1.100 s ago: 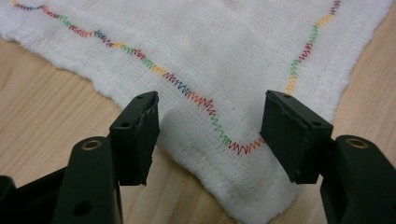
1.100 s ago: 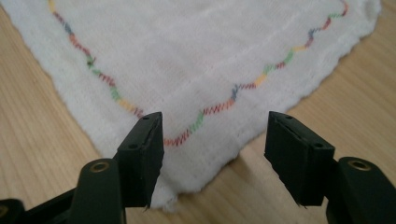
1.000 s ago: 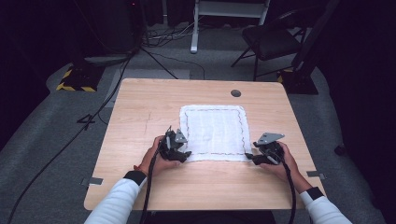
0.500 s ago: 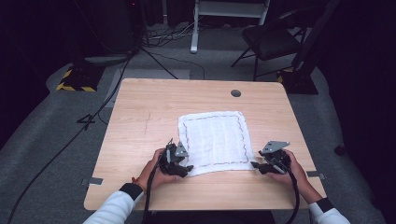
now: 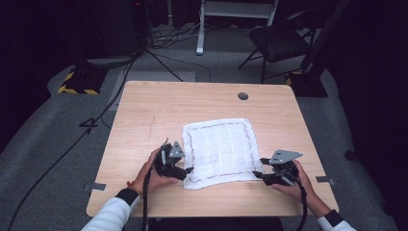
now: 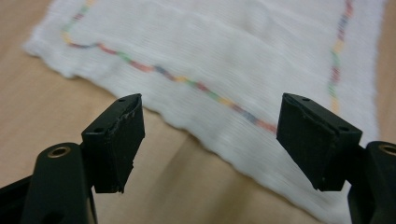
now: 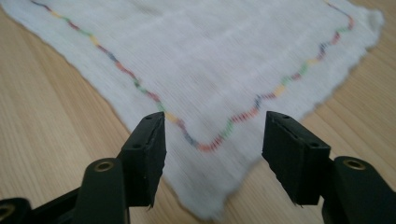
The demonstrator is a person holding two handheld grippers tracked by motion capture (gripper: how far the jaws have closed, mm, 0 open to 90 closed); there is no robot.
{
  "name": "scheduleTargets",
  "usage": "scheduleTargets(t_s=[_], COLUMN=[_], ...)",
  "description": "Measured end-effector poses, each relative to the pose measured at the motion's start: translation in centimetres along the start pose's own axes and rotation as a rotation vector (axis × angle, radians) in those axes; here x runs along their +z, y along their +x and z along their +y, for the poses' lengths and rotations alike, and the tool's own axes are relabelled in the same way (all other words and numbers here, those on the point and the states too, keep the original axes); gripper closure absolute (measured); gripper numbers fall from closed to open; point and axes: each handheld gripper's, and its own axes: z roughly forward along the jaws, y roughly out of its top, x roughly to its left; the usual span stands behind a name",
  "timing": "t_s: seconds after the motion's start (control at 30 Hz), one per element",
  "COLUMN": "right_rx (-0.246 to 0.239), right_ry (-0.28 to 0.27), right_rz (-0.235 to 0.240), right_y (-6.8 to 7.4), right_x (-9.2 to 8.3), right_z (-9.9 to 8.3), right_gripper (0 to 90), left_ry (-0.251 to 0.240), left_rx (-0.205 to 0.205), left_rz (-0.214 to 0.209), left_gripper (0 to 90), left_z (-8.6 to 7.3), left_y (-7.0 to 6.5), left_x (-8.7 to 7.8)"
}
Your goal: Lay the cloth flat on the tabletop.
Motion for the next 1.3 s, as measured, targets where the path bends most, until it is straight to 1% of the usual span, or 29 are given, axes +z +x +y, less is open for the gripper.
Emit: scheduleTargets(t_s=[0.03,0.07,0.1,0.13,0.17,0.2,0.23,0.27,0.3,0.33,0.37,0.4,0.43,0.47,0.5,0.53,0.6,0.77,0.8,0.9,0.93,1.0,1.07,1.1,1.17,1.2,1.23,1.27,1.3], right_rx=[0.000,-0.008,-0.042,-0.069,-0.069,-0.126,-0.151,-0.175,-0.195,-0.216,-0.237,-0.258,-0.264,-0.272,-0.282,-0.288,-0.287,-0.300,-0.294,-0.291,-0.283,-0.291,-0.278,-0.276,-0.262,-0.262,-0.256,-0.238,-0.238], right_ry=[0.000,-0.008,-0.018,-0.022,-0.022,-0.036,-0.042,-0.045,-0.048,-0.046,-0.044,-0.047,-0.051,-0.049,-0.048,-0.051,-0.049,-0.030,-0.021,-0.012,-0.015,-0.012,-0.011,-0.010,-0.009,-0.009,-0.014,-0.024,-0.024], right_rz=[0.000,0.023,0.064,0.082,0.082,0.126,0.145,0.168,0.192,0.214,0.230,0.242,0.257,0.270,0.272,0.278,0.288,0.281,0.267,0.265,0.270,0.266,0.274,0.274,0.258,0.258,0.246,0.235,0.235], right_y=[0.0,0.5,1.7,2.5,2.5,4.2,5.1,5.9,6.8,7.7,8.5,9.3,10.0,10.5,11.1,11.5,12.0,12.8,13.0,13.2,13.3,13.5,13.6,13.5,13.4,13.4,13.2,12.9,12.9], right_x=[0.0,0.5,1.8,2.5,2.5,4.0,4.8,5.6,6.4,7.1,7.8,8.5,9.1,9.6,10.1,10.5,11.2,12.4,12.9,13.3,13.4,13.5,13.5,13.5,13.5,13.5,13.6,13.7,13.7], right_z=[0.0,0.5,1.6,2.2,2.2,3.8,4.6,5.4,6.1,6.8,7.4,7.8,8.3,8.7,9.0,9.3,9.7,9.9,10.1,10.2,10.3,10.4,10.4,10.4,10.5,10.5,10.5,10.4,10.4], right_gripper=[41.2,41.4,41.7,41.8,41.8,42.3,42.7,42.8,42.7,42.8,42.8,42.9,43.1,43.3,43.2,43.4,43.6,44.1,44.3,45.6,47.3,48.1,48.1,48.3,53.8,53.8,55.4,63.0,63.0], left_ry=[0.000,-0.010,-0.022,-0.022,-0.022,-0.035,-0.034,-0.034,-0.034,-0.026,-0.026,-0.016,-0.016,0.011,0.029,0.030,0.023,0.009,0.006,0.000,-0.005,-0.015,-0.024,-0.022,-0.023,-0.023,-0.024,-0.024,-0.024], left_rx=[0.000,-0.015,-0.045,-0.050,-0.050,-0.108,-0.130,-0.133,-0.133,-0.139,-0.139,-0.187,-0.187,-0.211,-0.217,-0.229,-0.238,-0.234,-0.228,-0.222,-0.219,-0.216,-0.214,-0.212,-0.207,-0.204,-0.201,-0.209,-0.209], left_rz=[0.000,0.013,0.035,0.065,0.065,0.088,0.083,0.098,0.098,0.140,0.140,0.142,0.142,0.152,0.162,0.151,0.135,0.127,0.119,0.114,0.108,0.099,0.094,0.086,0.081,0.075,0.068,0.060,0.060], left_gripper=[23.7,23.7,22.8,22.3,22.3,22.3,22.1,21.7,21.2,21.2,21.2,21.2,21.2,21.2,21.2,20.9,19.3,20.8,24.9,33.8,33.8,39.2,45.5,45.5,57.4,57.4,60.8,65.7,68.9], left_z=[0.0,0.5,1.4,1.9,1.9,2.8,3.3,3.8,3.8,4.4,4.4,4.6,4.6,4.4,4.3,4.1,3.9,3.4,3.3,3.3,3.2,3.0,3.0,3.0,3.0,3.1,3.1,3.2,3.2], left_y=[0.0,0.8,2.5,3.4,3.4,5.2,6.0,6.6,6.6,7.8,7.8,8.8,8.8,9.5,9.8,10.0,10.3,10.4,10.4,10.4,10.4,10.6,10.7,10.7,10.8,10.9,10.9,11.2,11.2], left_x=[0.0,0.2,1.0,1.6,1.6,2.7,3.2,3.7,3.7,4.8,4.8,5.9,5.9,7.1,7.5,7.8,7.7,7.4,7.2,7.1,7.0,6.8,6.9,6.8,6.8,6.8,6.8,6.9,6.9])
